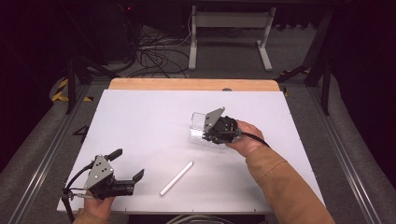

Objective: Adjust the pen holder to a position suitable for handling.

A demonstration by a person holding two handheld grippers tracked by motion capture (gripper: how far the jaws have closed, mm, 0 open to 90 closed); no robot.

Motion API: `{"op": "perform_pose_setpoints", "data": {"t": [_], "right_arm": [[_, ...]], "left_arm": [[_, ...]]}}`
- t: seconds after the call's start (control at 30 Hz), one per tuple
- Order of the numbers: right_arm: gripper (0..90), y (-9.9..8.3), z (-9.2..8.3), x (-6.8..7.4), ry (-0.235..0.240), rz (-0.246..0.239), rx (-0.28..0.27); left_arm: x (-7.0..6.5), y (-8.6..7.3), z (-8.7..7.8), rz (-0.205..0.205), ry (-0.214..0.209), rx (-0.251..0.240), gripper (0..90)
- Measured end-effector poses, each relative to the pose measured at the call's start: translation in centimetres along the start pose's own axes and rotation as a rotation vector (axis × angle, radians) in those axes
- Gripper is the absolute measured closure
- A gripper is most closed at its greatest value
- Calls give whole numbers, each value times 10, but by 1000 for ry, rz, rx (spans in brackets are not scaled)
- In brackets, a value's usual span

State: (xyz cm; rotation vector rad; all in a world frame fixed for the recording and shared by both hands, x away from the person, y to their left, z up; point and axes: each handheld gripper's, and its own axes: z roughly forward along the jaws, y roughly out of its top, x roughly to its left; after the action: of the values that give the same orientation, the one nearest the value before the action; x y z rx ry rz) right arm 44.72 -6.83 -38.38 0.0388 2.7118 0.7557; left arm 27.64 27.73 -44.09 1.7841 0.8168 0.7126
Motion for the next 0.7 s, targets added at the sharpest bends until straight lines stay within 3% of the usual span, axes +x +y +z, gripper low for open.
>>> {"op": "perform_pose_setpoints", "data": {"t": [0.47,0.7], "right_arm": [[819,37,30,9,115,-135,-1],[809,45,41,11,117,-113,31]], "left_arm": [[0,-1,1,-3,-9,7,29],[0,0,4,-2,-18,7,29]]}}
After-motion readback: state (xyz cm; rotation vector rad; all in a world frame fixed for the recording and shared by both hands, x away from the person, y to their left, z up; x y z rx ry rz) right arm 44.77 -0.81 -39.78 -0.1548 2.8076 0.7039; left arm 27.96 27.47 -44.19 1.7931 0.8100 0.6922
